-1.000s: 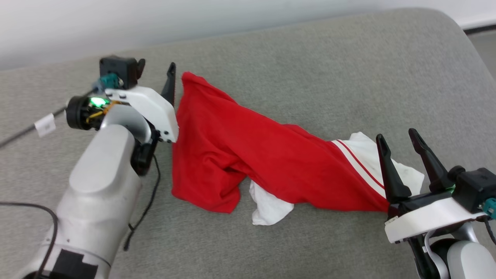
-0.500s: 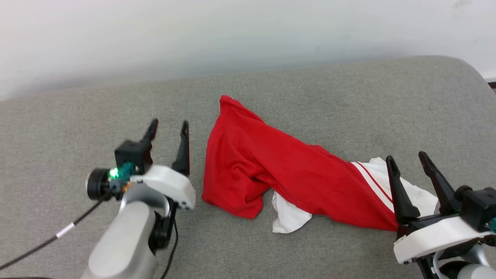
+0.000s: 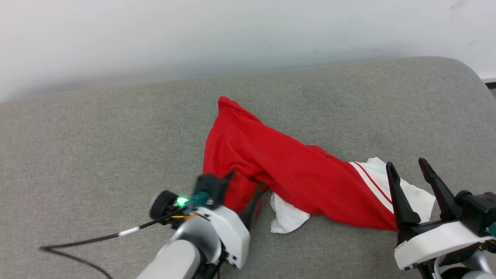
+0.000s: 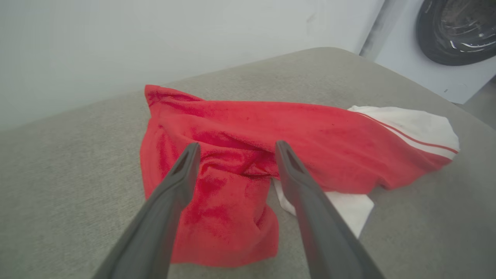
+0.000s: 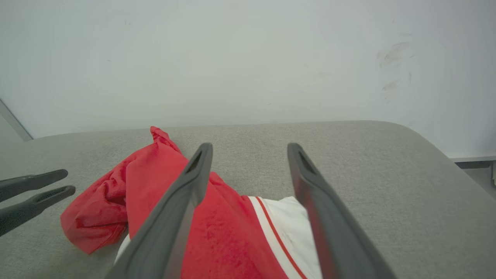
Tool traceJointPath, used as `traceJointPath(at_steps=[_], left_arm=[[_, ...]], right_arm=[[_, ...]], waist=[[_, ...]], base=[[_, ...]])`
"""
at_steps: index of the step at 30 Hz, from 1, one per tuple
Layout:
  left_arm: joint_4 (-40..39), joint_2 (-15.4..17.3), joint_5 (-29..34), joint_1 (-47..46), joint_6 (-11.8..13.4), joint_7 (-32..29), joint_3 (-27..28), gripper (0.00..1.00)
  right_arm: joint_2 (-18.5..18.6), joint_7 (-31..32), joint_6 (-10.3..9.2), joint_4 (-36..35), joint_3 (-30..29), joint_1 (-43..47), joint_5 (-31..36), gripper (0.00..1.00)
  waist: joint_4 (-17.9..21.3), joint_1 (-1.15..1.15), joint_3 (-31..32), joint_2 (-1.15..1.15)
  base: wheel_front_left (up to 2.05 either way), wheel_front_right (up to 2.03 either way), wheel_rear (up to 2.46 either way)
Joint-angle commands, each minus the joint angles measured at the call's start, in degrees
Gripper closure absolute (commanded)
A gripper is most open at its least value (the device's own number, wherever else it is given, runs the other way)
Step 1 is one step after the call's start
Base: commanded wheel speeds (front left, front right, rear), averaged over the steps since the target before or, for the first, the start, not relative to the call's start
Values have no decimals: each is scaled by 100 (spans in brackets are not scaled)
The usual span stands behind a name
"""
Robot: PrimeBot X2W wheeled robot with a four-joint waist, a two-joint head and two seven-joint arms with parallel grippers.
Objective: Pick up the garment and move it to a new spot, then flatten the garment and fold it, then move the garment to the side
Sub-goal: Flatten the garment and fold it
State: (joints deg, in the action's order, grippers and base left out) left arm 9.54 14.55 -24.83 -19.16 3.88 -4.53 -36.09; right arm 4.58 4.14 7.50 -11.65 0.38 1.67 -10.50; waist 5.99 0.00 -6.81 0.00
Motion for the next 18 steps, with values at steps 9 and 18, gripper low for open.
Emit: traceJointPath(at_steps=[9,18], left_arm=[[-2,45,17,-572,-745,-1526,-887,0],[392,121,-27,-1158,-1054,-2490,-1501,0]], right_arm=[[-67,2,-2,-51,42,-121,-7,0],[-101,-118,-2,29,106,-333,-68,0]], waist=[[220,0,-338,0],[501,0,-861,0]], base=[[0,0,0],[0,0,0]])
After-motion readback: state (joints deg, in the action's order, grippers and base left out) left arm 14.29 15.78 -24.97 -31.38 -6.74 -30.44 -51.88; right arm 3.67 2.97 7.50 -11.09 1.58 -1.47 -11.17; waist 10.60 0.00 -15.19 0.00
